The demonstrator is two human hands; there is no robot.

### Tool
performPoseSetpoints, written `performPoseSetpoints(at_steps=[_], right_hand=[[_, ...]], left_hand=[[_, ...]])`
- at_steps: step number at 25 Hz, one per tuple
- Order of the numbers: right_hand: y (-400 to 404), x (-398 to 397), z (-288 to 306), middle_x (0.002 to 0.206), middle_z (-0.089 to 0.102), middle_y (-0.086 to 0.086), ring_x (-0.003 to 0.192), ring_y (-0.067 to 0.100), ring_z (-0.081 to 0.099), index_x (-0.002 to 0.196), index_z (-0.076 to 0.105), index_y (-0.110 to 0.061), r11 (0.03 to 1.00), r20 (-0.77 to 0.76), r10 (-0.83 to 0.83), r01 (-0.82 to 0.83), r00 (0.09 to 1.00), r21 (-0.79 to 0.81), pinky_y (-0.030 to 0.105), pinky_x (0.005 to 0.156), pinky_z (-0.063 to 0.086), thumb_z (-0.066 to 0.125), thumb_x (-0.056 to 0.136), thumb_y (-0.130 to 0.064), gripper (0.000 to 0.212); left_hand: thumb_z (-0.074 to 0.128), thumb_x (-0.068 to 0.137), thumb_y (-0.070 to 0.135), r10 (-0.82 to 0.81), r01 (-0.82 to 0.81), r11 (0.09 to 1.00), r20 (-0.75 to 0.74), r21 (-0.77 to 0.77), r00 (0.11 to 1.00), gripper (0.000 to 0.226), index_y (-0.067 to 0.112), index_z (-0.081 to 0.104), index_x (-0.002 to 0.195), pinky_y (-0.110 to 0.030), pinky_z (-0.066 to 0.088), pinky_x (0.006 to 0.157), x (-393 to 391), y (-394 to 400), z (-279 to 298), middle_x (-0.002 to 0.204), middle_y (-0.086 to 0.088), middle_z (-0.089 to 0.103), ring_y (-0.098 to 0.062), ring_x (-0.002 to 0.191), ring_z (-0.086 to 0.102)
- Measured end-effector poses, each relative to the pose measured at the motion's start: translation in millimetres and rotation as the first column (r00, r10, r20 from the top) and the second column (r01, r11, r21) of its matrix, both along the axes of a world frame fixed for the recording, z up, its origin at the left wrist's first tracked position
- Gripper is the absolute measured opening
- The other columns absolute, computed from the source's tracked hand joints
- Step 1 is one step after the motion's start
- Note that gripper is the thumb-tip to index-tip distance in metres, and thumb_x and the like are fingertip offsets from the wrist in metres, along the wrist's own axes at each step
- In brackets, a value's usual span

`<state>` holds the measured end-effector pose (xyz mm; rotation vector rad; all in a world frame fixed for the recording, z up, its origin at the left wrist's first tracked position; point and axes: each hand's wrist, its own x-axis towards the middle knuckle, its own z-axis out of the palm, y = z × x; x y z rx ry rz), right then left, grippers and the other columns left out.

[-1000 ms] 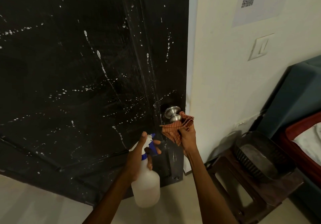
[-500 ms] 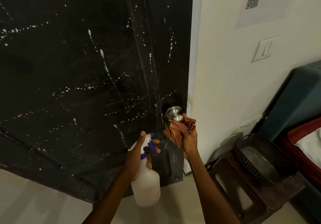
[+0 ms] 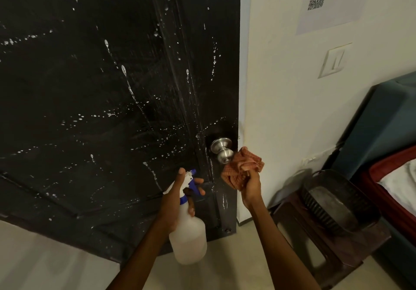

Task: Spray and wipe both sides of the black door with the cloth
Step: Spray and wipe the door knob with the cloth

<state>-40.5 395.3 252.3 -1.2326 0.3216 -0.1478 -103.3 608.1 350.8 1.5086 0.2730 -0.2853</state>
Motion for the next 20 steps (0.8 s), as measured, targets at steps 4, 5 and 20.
performPoseSetpoints(at_steps=[4, 5, 20], right_hand=[[27.0, 12.1, 27.4, 0.106, 0.073, 0.006, 0.096, 0.01, 0.067, 0.118, 0.071, -0.023, 0.981, 0.154, 0.001, 0.029, 0.988, -0.191, 0.024, 0.091, 0.051, 0.036, 0.108, -0.003, 0.041], [30.7, 11.9, 23.4, 0.119, 0.07, 0.013, 0.104, 0.012, 0.065, 0.131, 0.063, -0.012, 0.979, 0.156, -0.01, 0.042, 0.988, -0.201, 0.021, 0.096, 0.05, 0.034, 0.109, -0.003, 0.037], [127.2, 16.6, -44.9, 0.172, -0.005, 0.004, 0.158, 0.028, -0.008, 0.164, -0.002, -0.023, 0.652, 0.094, 0.253, -0.098, 0.963, -0.752, 0.053, 0.127, 0.001, 0.043, 0.098, -0.018, 0.08]], left_hand=[[0.031, 0.092, 0.063, 0.045, -0.045, 0.999, -0.001, -0.001, 0.999, 0.071, 0.005, 0.068, 0.11, -0.023, 0.04, 0.039, -4.0, 4.1, 3.3, 0.089, -0.017, 0.071, -0.016, 0.046, 0.05], [0.031, 0.092, 0.063, 0.06, -0.06, 0.998, 0.007, -0.013, 0.998, 0.071, 0.005, 0.068, 0.11, -0.023, 0.04, 0.039, -5.4, 6.0, 3.9, 0.089, -0.017, 0.071, -0.016, 0.046, 0.05], [0.04, 0.083, 0.075, 0.103, -0.103, 0.995, 0.003, 0.007, 0.995, 0.086, 0.0, 0.064, 0.117, -0.023, 0.042, 0.039, -26.7, 49.2, 4.4, 0.094, -0.023, 0.069, -0.016, 0.045, 0.051]])
